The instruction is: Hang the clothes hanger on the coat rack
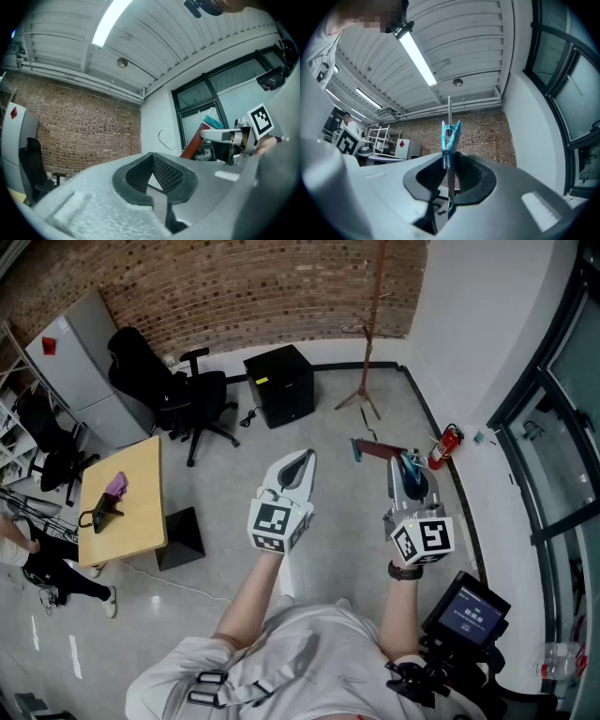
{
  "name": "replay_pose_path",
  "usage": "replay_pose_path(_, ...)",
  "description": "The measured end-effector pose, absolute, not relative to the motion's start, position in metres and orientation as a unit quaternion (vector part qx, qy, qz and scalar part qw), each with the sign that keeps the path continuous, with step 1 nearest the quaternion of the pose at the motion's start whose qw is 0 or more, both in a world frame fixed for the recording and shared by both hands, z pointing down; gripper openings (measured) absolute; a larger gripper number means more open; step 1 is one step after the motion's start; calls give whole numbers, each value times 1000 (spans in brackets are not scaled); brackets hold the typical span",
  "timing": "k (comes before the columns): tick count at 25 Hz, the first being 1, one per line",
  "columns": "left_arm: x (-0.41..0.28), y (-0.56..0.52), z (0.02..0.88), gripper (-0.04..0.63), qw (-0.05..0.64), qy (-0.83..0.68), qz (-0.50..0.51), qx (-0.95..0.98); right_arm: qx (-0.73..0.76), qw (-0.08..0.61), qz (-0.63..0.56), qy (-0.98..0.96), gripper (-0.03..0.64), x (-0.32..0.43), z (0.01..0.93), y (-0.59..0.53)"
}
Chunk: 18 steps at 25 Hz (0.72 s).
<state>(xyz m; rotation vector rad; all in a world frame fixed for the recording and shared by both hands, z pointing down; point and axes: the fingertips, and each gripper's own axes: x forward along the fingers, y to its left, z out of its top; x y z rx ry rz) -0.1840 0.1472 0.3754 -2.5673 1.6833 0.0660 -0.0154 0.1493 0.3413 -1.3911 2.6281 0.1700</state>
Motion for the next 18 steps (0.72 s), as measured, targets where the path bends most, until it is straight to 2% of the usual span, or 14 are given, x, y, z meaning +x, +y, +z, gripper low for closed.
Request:
replay_pose_path(13,-271,157,391,-2,17,543,40,-839,-480,58,41,875,55,-102,356,161)
replay_pose_path(18,-281,159,409,-2,-26,534,39,-844,-479,34,36,877,55,-120,367,169)
